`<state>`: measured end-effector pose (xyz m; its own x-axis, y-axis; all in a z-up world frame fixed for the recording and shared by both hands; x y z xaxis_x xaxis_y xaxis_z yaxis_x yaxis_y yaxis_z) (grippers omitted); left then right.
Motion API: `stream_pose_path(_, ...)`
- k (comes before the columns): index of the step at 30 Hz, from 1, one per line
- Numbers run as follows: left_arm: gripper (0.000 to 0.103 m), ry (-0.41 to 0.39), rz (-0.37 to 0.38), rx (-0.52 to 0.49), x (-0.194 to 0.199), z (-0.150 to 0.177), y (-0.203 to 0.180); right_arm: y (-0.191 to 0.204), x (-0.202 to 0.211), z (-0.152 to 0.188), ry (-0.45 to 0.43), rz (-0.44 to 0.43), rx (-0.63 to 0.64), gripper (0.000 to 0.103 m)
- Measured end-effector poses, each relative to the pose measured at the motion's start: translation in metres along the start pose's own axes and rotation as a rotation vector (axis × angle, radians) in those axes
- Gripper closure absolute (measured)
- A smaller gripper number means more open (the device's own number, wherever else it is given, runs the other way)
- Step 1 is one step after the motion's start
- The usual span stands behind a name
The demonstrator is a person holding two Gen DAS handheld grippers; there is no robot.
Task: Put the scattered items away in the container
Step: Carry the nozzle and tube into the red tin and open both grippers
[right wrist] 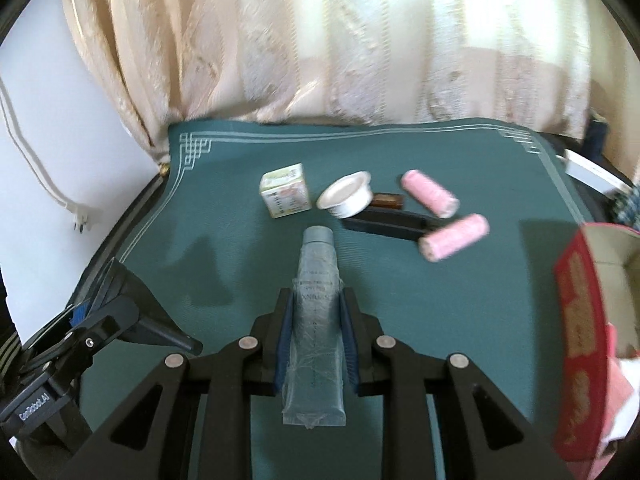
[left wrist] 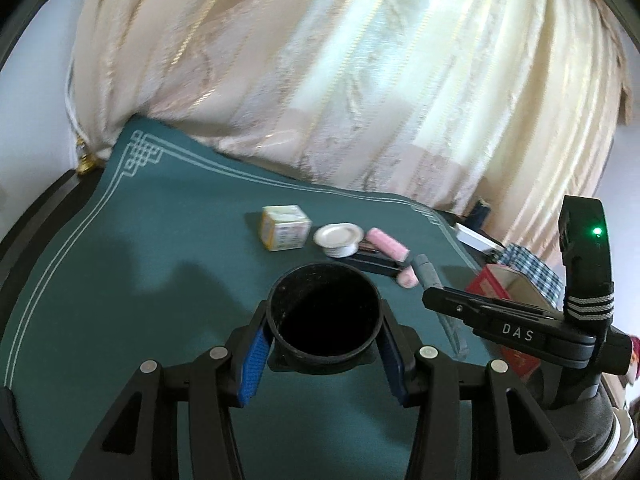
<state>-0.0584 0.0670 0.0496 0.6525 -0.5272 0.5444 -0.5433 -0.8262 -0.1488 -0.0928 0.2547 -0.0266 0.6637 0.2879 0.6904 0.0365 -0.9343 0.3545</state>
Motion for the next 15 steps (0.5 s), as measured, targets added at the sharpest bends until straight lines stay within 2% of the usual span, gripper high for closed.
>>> stream_pose_path(5,0.052,0.007,0.037,-0.052,-0.003,-0.004,-0.042,-0.033,0.031,0.002,-0.05,0.018,-0.044,0.078)
stream_pose_path(15,0.052,0.03,0.168,-0.172,-0.021,-0.015,-0.146,-0.122,0.101,0.003,-0.181,0.104,-0.13,0.078)
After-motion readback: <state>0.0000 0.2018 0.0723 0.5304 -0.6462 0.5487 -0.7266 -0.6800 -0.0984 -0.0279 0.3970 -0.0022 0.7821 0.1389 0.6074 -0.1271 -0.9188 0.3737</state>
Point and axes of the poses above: each gripper's, at about its wrist camera, not at the fingertips, and x roughly against the way its jaws point, y to its left, z to its underside, the point moved 9 cm from there along -x, roughly the way its jaws point, and after that the axes turned 10 degrees about -x, right-handed, at the moved point
